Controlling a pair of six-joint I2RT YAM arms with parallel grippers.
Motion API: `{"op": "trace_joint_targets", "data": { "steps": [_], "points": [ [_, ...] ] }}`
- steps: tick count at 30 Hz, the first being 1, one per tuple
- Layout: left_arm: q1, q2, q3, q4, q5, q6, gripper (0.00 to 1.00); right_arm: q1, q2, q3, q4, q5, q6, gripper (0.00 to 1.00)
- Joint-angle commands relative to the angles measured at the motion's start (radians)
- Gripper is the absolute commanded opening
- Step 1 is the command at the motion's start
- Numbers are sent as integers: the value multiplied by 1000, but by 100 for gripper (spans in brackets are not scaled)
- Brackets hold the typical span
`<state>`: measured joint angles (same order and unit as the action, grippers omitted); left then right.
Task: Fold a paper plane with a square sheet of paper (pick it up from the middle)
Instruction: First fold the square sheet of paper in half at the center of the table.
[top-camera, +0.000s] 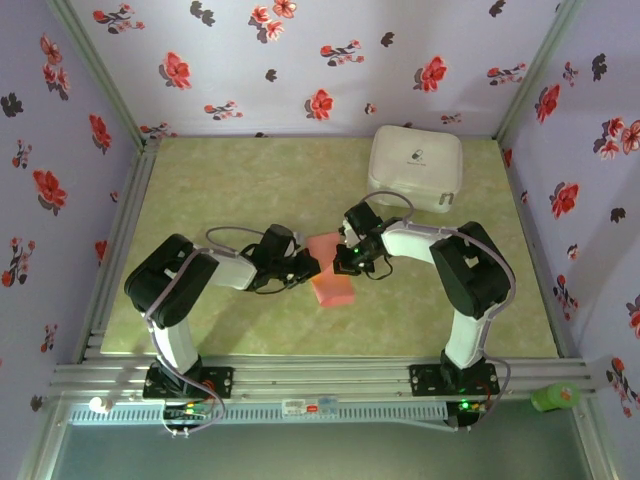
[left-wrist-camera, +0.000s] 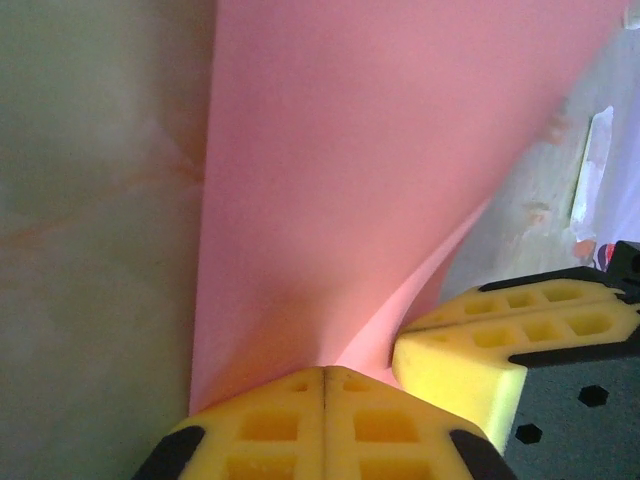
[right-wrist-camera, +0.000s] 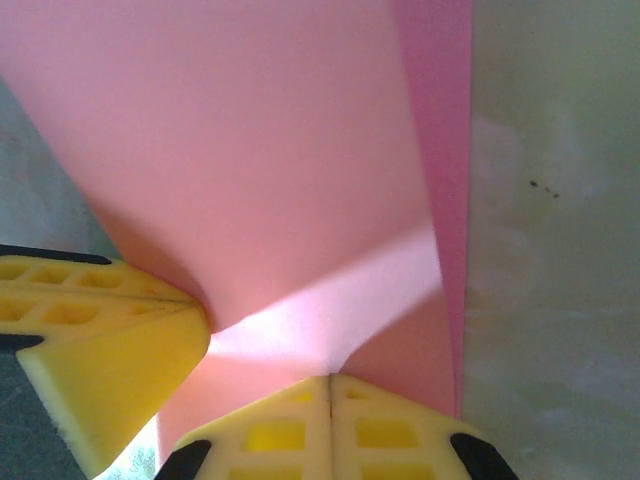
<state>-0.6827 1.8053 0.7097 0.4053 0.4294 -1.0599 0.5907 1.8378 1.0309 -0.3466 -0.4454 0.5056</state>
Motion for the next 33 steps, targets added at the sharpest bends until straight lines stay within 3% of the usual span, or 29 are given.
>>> {"op": "trace_joint_targets", "data": {
  "steps": [1,10,21,33],
  "points": [
    [19,23,-43,-95,-47,63,0,-11,33,-41,-69,97,16,0],
    [-3,-126,36,-176,3,-19,0,-10,27,-46,-65,110,23,0],
    [-29,-59,67,-205,47,-32,0,-11,25,-47,-68,114,25,0],
    [-32,-54,-29,-272,-33,44,0,-11,30,-50,-71,116,24,0]
  ]
}}
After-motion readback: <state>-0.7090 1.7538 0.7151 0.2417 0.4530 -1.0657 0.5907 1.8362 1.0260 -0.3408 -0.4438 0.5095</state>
